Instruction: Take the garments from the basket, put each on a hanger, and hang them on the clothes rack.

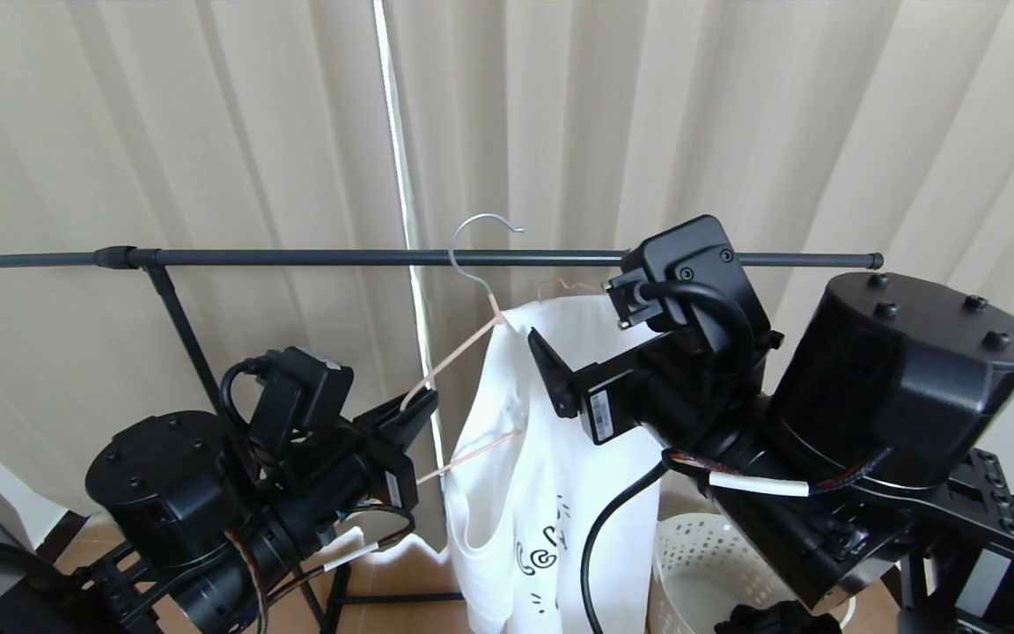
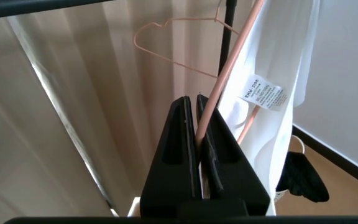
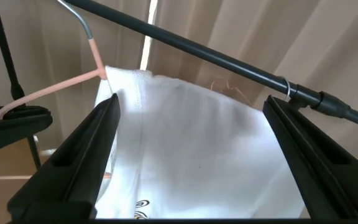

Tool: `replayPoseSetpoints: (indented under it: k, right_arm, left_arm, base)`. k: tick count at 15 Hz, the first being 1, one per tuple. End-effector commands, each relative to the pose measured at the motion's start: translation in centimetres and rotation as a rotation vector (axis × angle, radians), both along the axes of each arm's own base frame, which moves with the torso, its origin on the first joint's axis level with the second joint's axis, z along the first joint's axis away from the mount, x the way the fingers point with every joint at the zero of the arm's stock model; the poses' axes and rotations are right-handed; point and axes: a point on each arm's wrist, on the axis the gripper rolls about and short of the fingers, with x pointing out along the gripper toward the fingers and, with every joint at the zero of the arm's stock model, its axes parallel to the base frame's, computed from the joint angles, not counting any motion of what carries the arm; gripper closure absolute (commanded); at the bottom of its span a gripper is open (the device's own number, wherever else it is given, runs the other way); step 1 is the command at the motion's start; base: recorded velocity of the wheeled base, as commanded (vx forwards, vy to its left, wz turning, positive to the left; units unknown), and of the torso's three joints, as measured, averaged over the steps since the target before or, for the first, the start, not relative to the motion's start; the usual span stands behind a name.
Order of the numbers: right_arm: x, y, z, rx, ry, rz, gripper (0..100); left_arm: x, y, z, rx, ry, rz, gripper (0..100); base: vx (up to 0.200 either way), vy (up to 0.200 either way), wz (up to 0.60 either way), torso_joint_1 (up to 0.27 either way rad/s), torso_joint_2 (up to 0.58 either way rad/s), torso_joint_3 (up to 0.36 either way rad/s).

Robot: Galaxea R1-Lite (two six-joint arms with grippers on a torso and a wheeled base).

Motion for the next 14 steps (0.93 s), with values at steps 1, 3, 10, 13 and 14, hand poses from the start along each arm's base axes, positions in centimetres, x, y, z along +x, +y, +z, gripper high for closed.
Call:
replayPoseSetpoints:
  k: [1, 3, 10, 13, 14]
  right_arm:
    - [0.1, -2.2, 1.1, 0.006, -0.008, 0.011, 0]
    - [-1.1, -4.9, 1.9, -0.039, 0.031, 0.126, 0]
    - [-0.9, -13.9, 7.1, -0.349, 0.289, 0.49, 0]
    - [1.1, -13.0, 6.2, -0.428, 0.423, 0.658, 0]
    - [1.7, -12.6, 6.0, -0.441, 0.456, 0.695, 0]
  left_arm:
    - [0.1, 0.5, -0.1, 0.006, 0.003, 0.008, 100]
    - [0.2, 1.3, -0.3, 0.015, 0.012, -0.029, 100]
    - [-0.4, 3.5, -1.7, 0.077, 0.064, -0.17, 100]
    - [-1.4, 3.8, -2.4, 0.13, 0.073, -0.243, 100]
    - [-1.8, 3.8, -2.6, 0.143, 0.077, -0.26, 100]
  base:
    - [0.0, 0.0, 0.0, 0.0, 0.0, 0.0]
    - [0.0, 0.0, 0.0, 0.0, 0.0, 0.0]
    - [0.0, 0.0, 0.0, 0.0, 0.0, 0.0]
    - [0.0, 0.0, 0.0, 0.0, 0.0, 0.0]
    - [0.0, 0.0, 0.0, 0.0, 0.0, 0.0]
